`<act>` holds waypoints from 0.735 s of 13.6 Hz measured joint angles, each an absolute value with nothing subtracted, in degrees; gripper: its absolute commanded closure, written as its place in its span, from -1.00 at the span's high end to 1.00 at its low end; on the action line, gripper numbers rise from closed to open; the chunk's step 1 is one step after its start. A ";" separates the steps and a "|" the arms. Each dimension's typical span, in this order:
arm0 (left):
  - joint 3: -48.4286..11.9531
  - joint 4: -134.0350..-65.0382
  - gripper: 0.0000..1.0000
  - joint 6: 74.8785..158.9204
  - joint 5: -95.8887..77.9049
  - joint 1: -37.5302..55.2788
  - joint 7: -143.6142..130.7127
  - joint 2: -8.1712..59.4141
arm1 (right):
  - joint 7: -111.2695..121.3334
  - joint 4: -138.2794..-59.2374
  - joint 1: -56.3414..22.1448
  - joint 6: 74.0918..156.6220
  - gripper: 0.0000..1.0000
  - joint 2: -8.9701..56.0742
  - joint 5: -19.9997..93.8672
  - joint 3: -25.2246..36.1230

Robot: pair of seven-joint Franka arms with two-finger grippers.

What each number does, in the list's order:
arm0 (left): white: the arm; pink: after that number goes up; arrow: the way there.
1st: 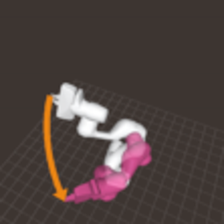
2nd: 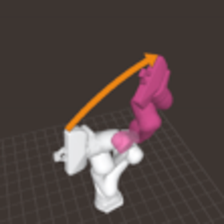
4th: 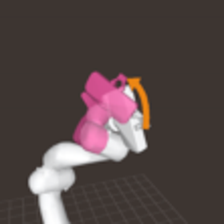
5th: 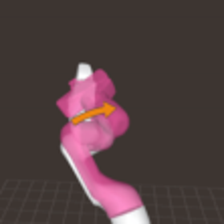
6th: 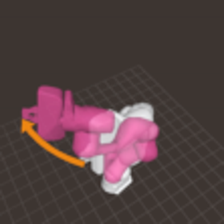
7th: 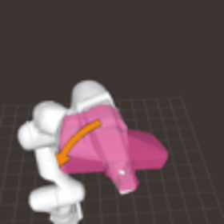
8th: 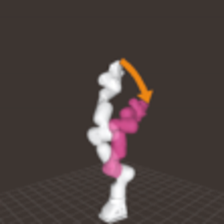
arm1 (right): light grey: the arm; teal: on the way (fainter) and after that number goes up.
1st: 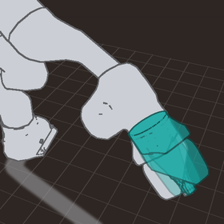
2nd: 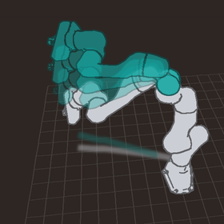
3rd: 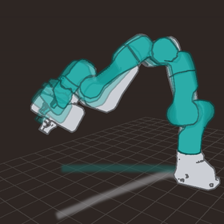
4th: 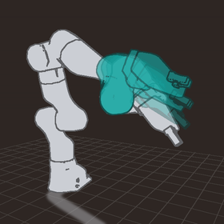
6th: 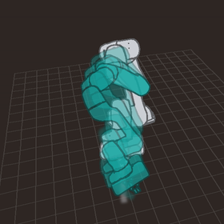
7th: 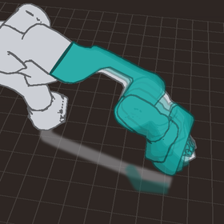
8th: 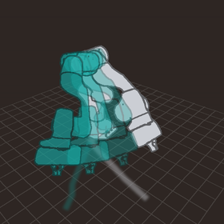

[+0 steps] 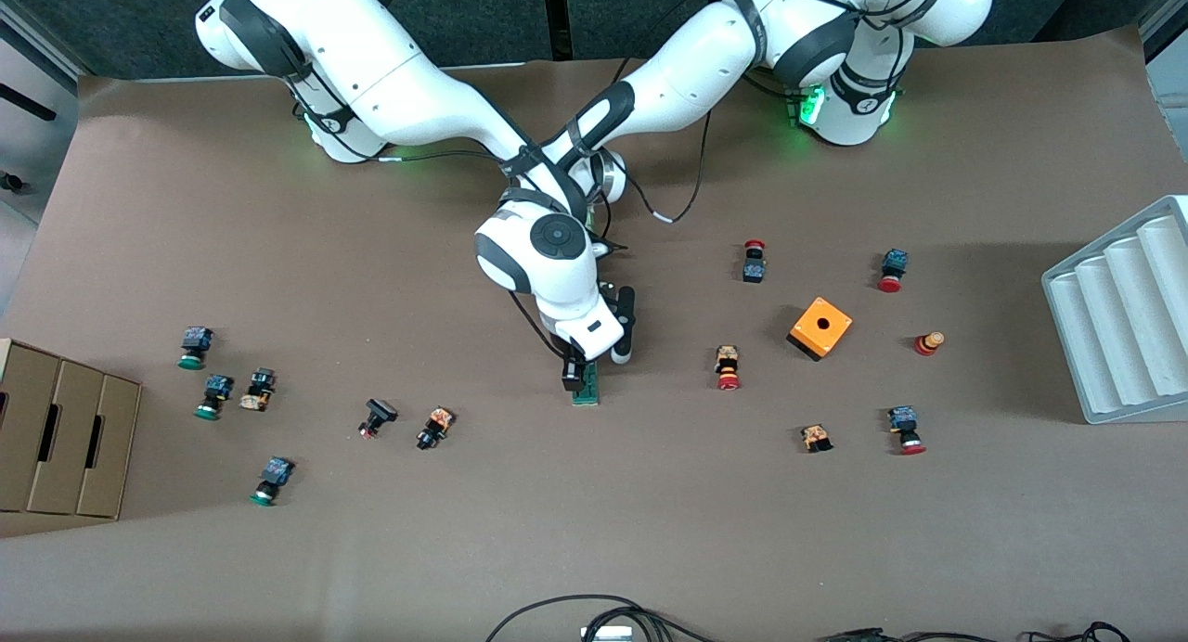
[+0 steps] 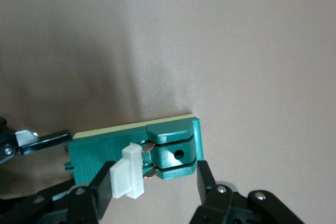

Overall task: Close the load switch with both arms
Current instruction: 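Keep pushing the white handle down toward the copper contacts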

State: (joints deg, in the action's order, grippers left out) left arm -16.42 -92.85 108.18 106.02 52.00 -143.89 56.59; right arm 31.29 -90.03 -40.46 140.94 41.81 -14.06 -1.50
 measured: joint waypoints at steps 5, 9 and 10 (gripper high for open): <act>-16.42 -92.85 -0.58 108.18 106.02 52.00 -143.89 56.59 | 31.29 -90.01 -40.32 140.98 0.35 41.63 -14.06 -1.50; -16.42 -92.85 -0.58 108.18 106.02 52.00 -143.89 56.59 | 31.30 -89.94 -40.24 140.98 0.27 41.54 -14.06 -1.50; -16.42 -92.85 -0.58 108.18 106.02 52.00 -143.89 56.59 | 31.31 -89.94 -40.24 140.98 0.24 41.53 -14.06 -1.49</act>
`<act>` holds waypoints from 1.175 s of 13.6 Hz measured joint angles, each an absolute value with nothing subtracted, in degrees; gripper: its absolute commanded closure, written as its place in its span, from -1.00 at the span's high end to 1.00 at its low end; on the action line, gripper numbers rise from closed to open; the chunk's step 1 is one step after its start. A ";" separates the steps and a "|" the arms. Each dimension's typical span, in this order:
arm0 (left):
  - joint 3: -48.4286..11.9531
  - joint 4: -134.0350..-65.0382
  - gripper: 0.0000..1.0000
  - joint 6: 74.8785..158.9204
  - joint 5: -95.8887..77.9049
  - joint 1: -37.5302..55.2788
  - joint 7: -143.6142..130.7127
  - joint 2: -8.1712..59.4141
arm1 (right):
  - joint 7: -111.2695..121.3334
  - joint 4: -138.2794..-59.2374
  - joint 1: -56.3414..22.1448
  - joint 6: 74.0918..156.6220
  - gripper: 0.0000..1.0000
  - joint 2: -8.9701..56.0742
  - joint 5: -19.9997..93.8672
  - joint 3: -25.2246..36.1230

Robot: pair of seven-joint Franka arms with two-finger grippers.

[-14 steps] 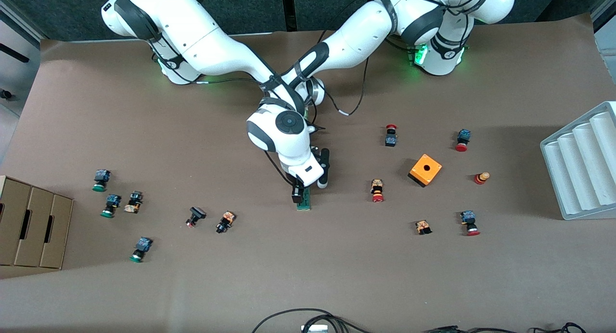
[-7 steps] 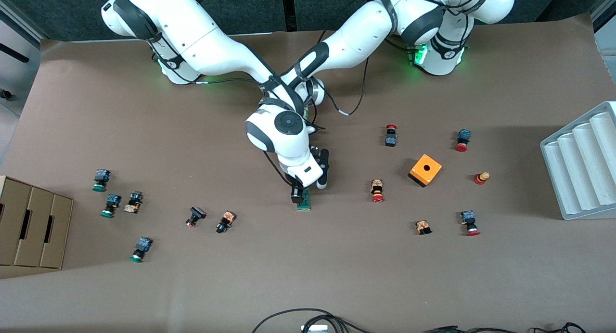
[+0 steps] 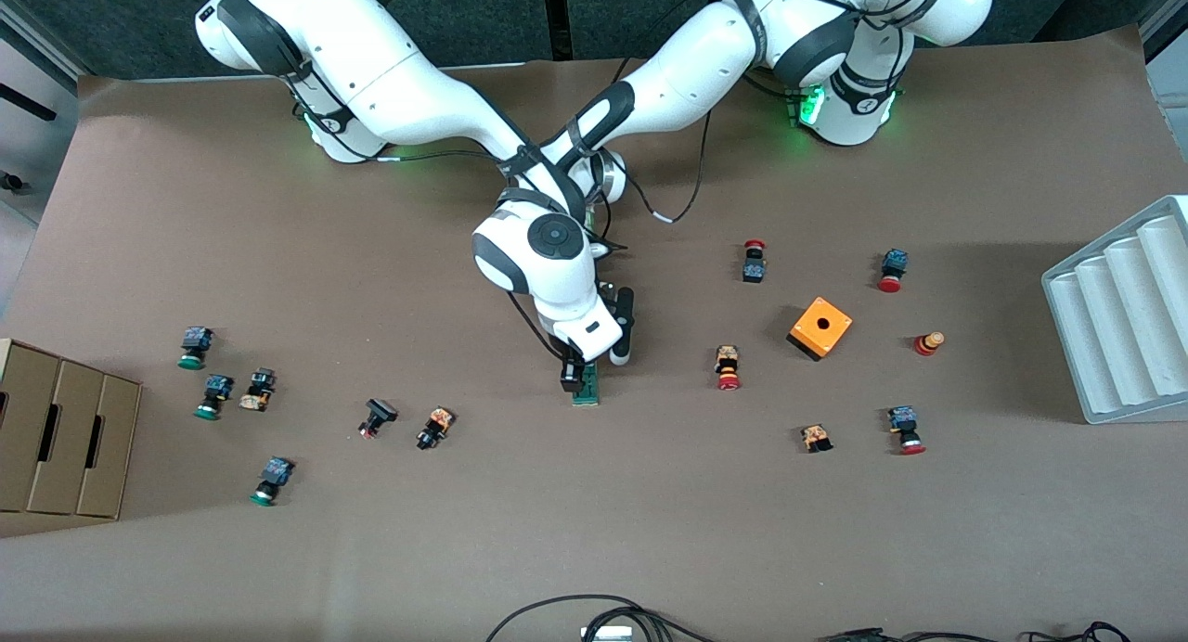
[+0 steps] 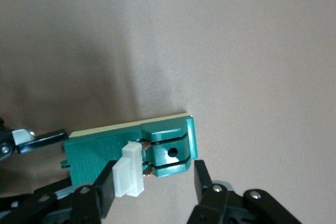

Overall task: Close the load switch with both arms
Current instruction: 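Keep pushing the white handle down toward the copper contacts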

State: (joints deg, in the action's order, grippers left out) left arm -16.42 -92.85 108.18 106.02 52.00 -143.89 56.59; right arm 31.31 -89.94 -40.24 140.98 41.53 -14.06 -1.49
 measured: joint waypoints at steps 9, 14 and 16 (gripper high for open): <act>-16.42 -92.85 -0.58 108.18 106.02 51.99 -143.89 56.59 | 31.30 -89.88 -40.27 141.03 0.08 41.52 -14.06 -1.55; -16.42 -92.85 -0.58 108.18 106.02 52.00 -143.89 56.59 | 31.28 -89.70 -40.31 141.08 0.08 41.52 -14.06 -1.65; -16.42 -92.85 -0.58 108.18 106.02 52.00 -143.89 56.59 | 31.28 -89.09 -40.30 141.12 0.06 41.49 -14.06 -1.64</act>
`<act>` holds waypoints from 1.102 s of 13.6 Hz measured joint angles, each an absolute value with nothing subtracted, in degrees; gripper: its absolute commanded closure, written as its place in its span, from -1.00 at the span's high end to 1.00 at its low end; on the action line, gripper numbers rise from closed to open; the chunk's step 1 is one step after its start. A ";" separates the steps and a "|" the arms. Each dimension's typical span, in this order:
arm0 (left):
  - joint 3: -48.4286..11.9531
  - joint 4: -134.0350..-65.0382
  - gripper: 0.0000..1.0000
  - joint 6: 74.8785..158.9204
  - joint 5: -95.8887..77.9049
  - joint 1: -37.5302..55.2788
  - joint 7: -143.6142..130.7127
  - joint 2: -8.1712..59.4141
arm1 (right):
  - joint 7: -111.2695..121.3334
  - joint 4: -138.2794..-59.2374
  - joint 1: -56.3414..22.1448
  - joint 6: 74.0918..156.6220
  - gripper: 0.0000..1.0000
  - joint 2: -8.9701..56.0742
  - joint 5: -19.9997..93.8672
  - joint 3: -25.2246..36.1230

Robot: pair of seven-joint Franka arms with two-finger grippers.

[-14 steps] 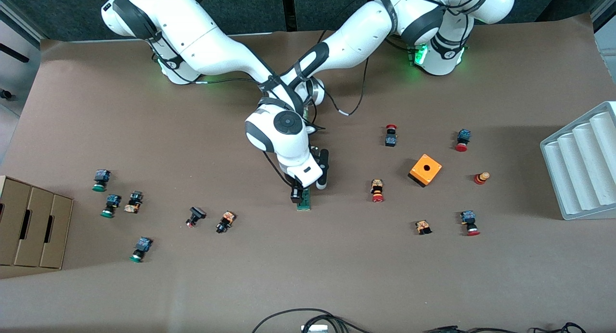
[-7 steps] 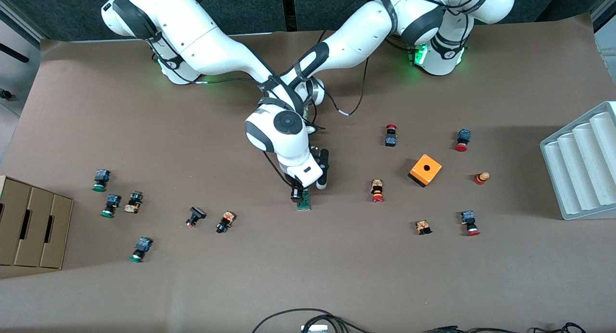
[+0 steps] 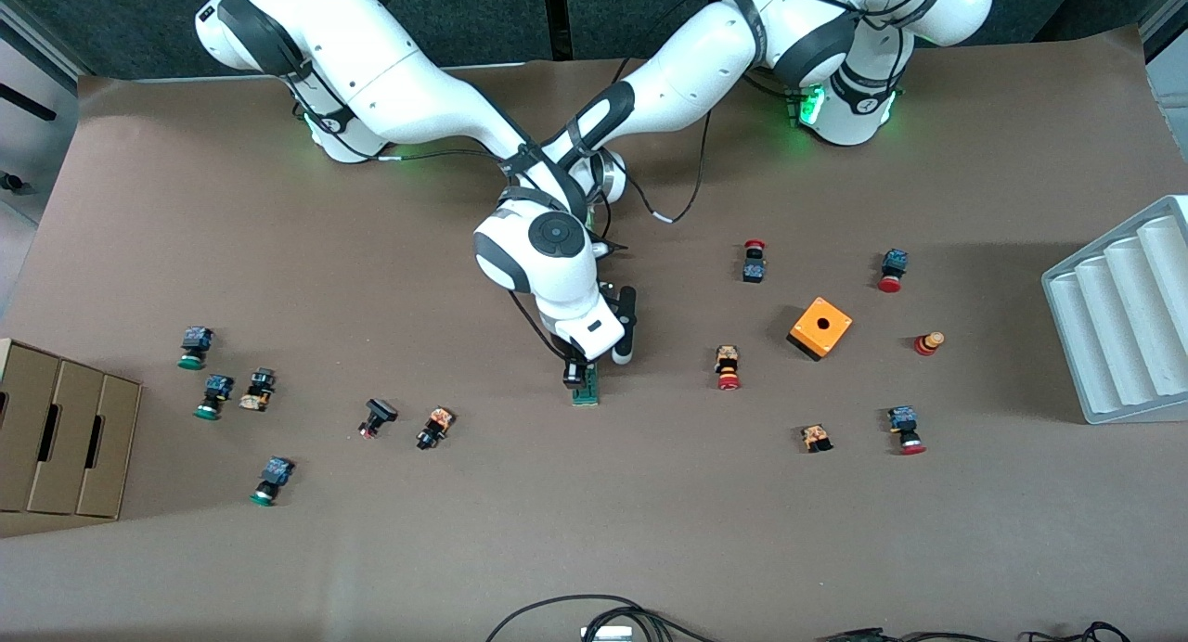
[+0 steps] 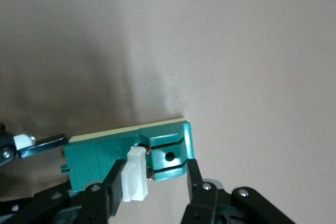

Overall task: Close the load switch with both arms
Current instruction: 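Keep pushing the white handle down toward the copper contacts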

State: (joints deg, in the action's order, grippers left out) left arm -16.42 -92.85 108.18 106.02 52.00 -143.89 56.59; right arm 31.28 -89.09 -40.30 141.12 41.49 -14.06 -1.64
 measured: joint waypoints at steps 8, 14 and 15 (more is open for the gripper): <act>-16.42 -92.85 -0.58 108.18 106.02 51.99 -143.89 56.59 | 31.31 -88.58 -40.24 141.12 0.01 41.49 -14.06 -1.64; -16.42 -92.85 -0.58 108.18 106.02 52.00 -143.89 56.59 | 31.31 -88.56 -40.20 141.12 -0.01 41.59 -14.06 -1.56; -16.42 -92.85 -0.58 108.18 106.02 52.00 -143.89 56.59 | 31.31 -88.54 -40.20 141.12 -0.02 41.60 -14.06 -1.55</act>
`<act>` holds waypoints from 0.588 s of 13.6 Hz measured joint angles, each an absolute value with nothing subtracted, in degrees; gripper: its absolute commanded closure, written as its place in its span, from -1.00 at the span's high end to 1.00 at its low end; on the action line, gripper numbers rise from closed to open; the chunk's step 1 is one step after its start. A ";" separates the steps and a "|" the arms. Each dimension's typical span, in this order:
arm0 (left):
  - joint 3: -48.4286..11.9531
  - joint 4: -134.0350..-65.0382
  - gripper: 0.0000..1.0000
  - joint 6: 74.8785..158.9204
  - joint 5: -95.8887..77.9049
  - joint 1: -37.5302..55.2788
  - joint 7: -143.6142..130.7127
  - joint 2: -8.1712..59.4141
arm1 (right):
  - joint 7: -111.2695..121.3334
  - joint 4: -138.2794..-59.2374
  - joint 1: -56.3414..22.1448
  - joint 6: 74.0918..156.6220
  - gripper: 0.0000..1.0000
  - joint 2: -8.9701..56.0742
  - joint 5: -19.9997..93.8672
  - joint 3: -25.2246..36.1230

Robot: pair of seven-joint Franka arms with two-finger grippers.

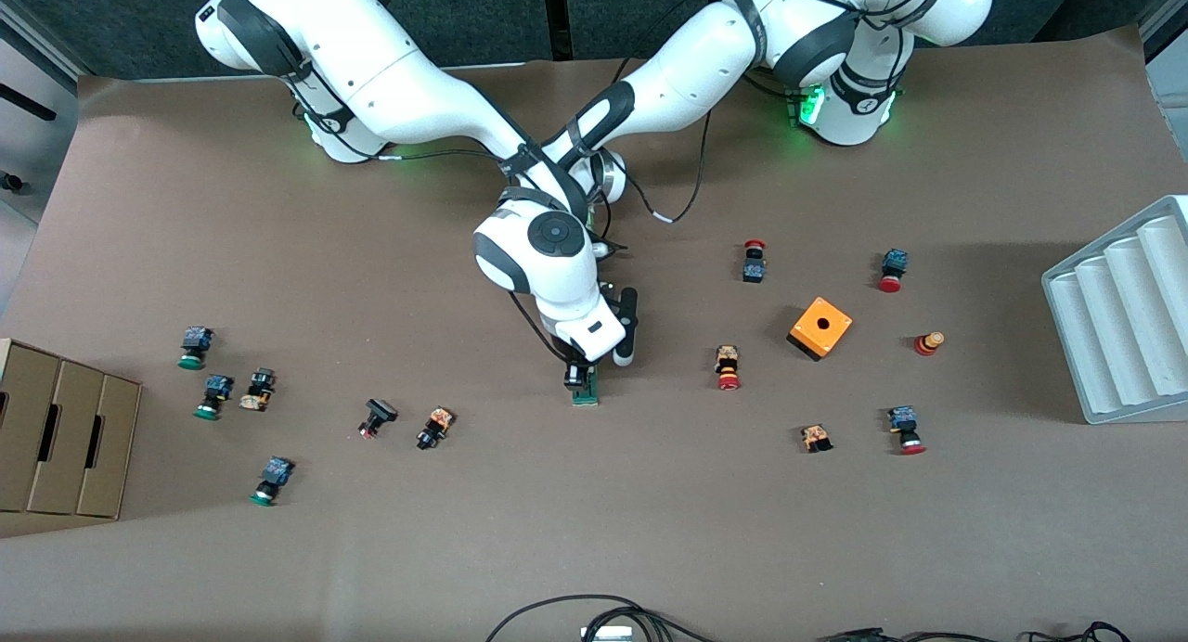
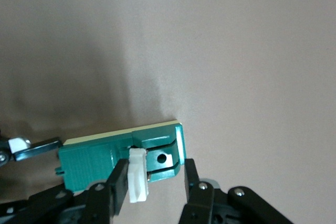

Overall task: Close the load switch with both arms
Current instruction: 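Keep pushing the white handle down toward the copper contacts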

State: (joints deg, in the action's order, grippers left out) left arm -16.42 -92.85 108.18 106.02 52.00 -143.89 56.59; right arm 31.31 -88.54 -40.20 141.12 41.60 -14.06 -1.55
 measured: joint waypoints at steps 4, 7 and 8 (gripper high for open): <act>-16.42 -92.85 -0.58 108.18 106.02 52.00 -143.89 56.59 | 31.33 -88.17 -40.16 141.12 -0.02 41.61 -14.06 -1.44; -16.42 -92.85 -0.58 108.18 106.02 52.00 -143.89 56.59 | 31.36 -87.92 -40.14 141.12 -0.03 41.72 -14.06 -1.40; -16.42 -92.85 -0.58 108.18 106.02 51.99 -143.89 56.59 | 31.36 -87.84 -40.14 141.12 -0.03 41.78 -14.06 -1.40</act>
State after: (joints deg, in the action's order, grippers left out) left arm -16.42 -92.85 108.18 106.02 51.99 -143.89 56.59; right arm 31.36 -87.84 -40.14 141.12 41.78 -14.06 -1.40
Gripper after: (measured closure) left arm 0.529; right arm 0.511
